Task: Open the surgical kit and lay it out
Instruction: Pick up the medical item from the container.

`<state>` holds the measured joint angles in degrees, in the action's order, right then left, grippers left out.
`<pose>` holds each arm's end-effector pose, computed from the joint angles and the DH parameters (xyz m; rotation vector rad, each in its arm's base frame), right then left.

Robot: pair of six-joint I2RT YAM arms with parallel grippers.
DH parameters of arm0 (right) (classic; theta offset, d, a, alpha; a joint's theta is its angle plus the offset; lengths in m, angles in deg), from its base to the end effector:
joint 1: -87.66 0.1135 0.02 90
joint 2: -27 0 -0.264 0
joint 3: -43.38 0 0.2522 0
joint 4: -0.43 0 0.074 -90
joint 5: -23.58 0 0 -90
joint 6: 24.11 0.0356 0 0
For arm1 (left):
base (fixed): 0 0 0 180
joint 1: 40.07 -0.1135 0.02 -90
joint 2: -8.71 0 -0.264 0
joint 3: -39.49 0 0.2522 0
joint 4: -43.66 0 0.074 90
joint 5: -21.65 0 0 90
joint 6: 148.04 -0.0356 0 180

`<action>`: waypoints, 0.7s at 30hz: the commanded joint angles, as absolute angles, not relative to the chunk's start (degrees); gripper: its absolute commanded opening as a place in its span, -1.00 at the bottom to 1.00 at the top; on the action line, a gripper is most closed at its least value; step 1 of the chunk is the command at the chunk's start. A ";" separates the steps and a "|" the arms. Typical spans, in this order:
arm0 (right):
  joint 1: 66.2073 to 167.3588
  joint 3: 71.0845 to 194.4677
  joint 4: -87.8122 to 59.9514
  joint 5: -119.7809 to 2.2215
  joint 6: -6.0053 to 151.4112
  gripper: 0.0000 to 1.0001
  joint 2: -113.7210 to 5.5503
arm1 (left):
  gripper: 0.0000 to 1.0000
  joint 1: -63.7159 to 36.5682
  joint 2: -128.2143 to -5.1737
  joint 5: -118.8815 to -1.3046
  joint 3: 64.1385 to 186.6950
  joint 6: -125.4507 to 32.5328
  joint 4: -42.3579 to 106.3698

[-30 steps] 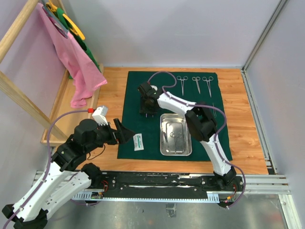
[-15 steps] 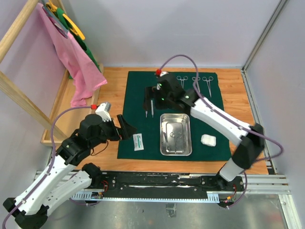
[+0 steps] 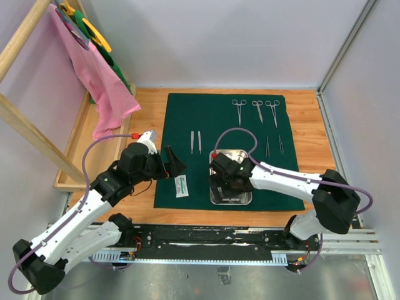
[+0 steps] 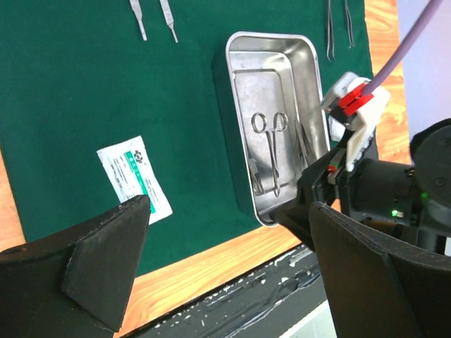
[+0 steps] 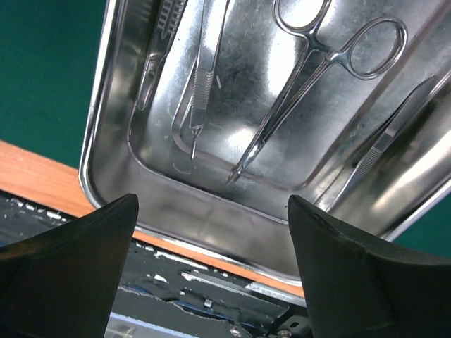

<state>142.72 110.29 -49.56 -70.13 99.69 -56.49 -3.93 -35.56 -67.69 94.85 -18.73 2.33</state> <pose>0.1596 0.2244 0.2033 -0.4954 2.7407 0.3399 0.1396 -0.1024 0.2911 -0.0536 2.2020 -0.7844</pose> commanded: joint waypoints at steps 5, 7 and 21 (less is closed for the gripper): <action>145.74 113.11 -48.32 -75.51 103.46 0.63 -66.13 | 0.99 -3.95 -35.93 -66.79 94.91 -18.81 6.00; 145.75 114.05 -48.26 -76.18 103.97 0.52 -68.34 | 0.99 -3.95 -35.86 -66.62 95.09 -19.20 5.95; 145.66 112.95 -48.20 -78.13 107.59 -0.78 -72.31 | 0.99 -3.95 -34.05 -65.66 94.29 -19.67 4.99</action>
<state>144.93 115.93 -46.74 -75.33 106.23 -70.13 -3.93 -35.17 -66.64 94.81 -19.08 4.14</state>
